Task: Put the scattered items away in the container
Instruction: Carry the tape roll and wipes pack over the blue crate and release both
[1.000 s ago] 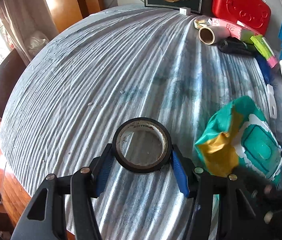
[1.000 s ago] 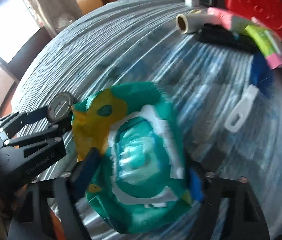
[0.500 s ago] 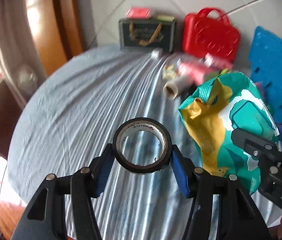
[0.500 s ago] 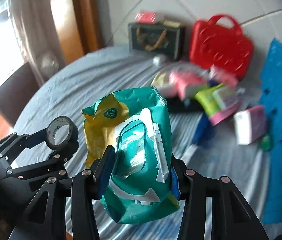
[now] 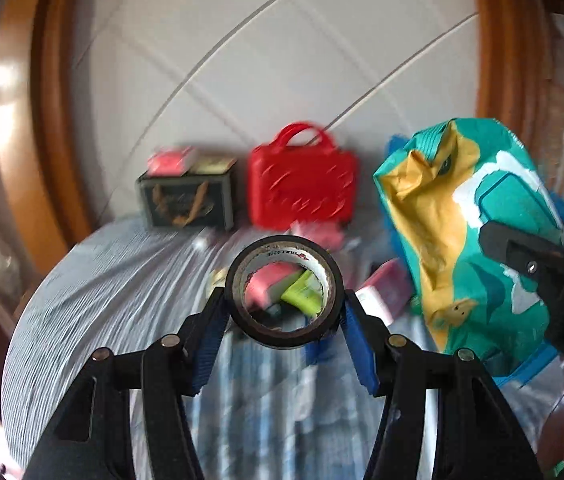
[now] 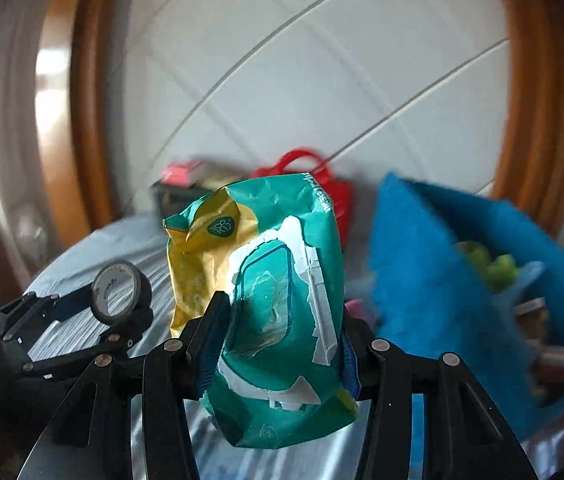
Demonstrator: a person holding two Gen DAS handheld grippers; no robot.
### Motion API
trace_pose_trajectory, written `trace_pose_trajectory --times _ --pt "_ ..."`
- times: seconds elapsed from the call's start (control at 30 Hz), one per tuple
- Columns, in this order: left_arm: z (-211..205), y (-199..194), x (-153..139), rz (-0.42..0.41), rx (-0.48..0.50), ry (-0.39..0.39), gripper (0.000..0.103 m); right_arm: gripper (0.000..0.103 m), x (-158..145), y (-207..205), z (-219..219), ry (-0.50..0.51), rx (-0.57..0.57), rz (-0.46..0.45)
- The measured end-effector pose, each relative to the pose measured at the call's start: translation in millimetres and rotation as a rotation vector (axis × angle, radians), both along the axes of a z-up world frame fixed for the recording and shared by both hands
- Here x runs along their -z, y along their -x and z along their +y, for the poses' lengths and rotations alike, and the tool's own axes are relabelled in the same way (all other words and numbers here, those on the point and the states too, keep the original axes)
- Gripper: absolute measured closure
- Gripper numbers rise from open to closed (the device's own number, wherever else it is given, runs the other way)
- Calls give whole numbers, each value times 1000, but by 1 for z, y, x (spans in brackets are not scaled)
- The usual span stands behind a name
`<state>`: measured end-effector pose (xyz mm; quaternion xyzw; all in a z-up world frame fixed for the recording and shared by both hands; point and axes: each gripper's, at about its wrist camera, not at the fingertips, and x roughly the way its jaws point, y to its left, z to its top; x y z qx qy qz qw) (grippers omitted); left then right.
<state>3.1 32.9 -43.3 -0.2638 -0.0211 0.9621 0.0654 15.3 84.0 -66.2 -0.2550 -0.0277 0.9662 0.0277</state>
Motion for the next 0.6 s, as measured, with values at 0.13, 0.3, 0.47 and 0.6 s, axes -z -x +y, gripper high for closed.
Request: trace_pose_trajectory --times 0.13,0.3,0.47,0.6 --pt "58 3 -26 46 69 6 48 55 -31 -26 49 -24 76 79" --pt "150 18 -61 72 130 17 48 55 -64 -45 135 -38 140 142" --pt "270 51 -87 -44 212 5 48 55 -82 -50 250 -75 215 112" --pt "364 95 -69 -287 301 71 48 55 -66 -28 331 -105 249 -37"
